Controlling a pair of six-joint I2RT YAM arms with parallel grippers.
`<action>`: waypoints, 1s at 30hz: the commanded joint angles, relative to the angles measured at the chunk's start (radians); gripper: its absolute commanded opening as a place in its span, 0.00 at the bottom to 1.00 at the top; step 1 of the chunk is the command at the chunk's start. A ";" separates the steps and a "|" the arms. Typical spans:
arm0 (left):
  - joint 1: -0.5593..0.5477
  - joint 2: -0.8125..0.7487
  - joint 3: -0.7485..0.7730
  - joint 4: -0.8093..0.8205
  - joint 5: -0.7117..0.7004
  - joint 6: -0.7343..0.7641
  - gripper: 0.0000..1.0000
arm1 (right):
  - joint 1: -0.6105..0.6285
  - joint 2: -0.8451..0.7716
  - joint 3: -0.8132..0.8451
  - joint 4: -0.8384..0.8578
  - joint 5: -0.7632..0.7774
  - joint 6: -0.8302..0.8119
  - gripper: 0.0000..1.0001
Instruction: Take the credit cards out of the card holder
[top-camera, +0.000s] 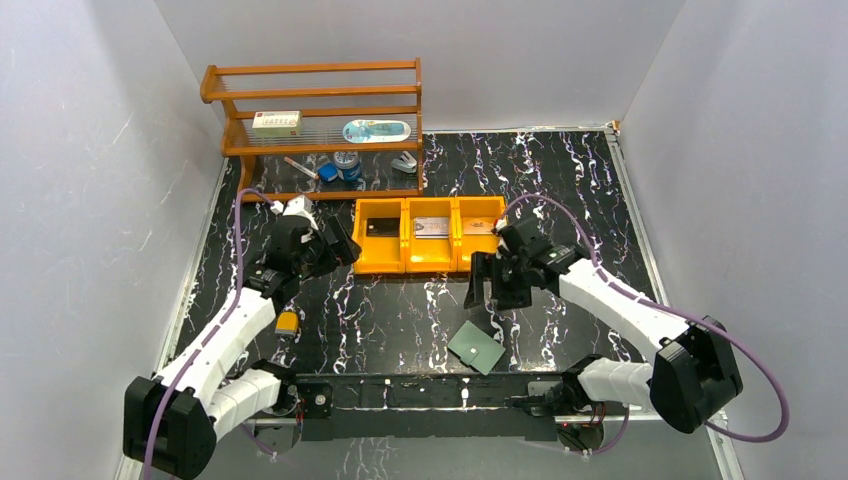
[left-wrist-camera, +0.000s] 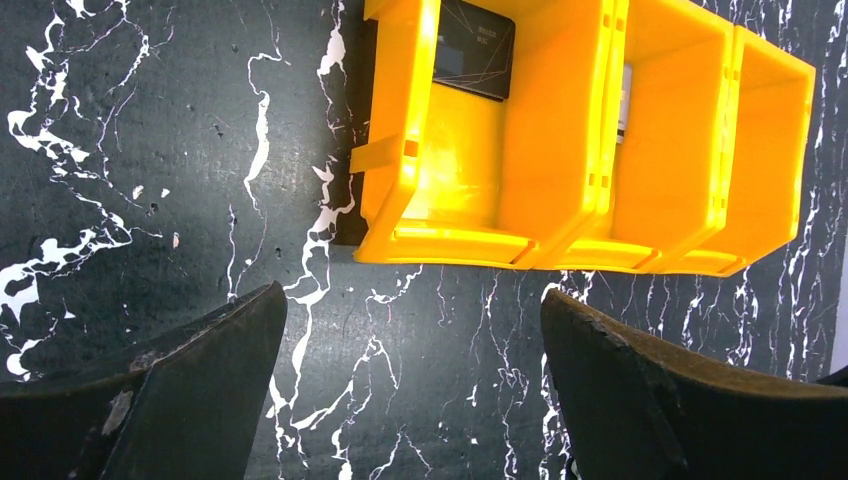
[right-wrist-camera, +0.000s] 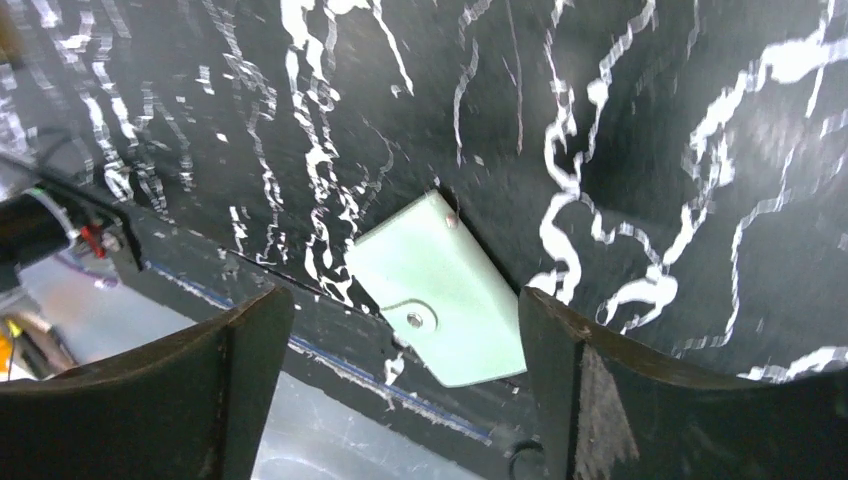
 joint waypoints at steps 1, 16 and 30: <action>0.007 -0.048 -0.004 -0.028 0.006 -0.018 0.98 | 0.139 0.008 0.056 -0.206 0.297 0.279 0.89; 0.008 -0.152 -0.078 -0.033 0.140 -0.030 0.98 | 0.322 0.076 -0.128 -0.081 0.271 0.364 0.72; 0.005 0.000 -0.092 0.028 0.509 0.035 0.98 | 0.381 0.098 -0.219 0.349 0.248 0.684 0.47</action>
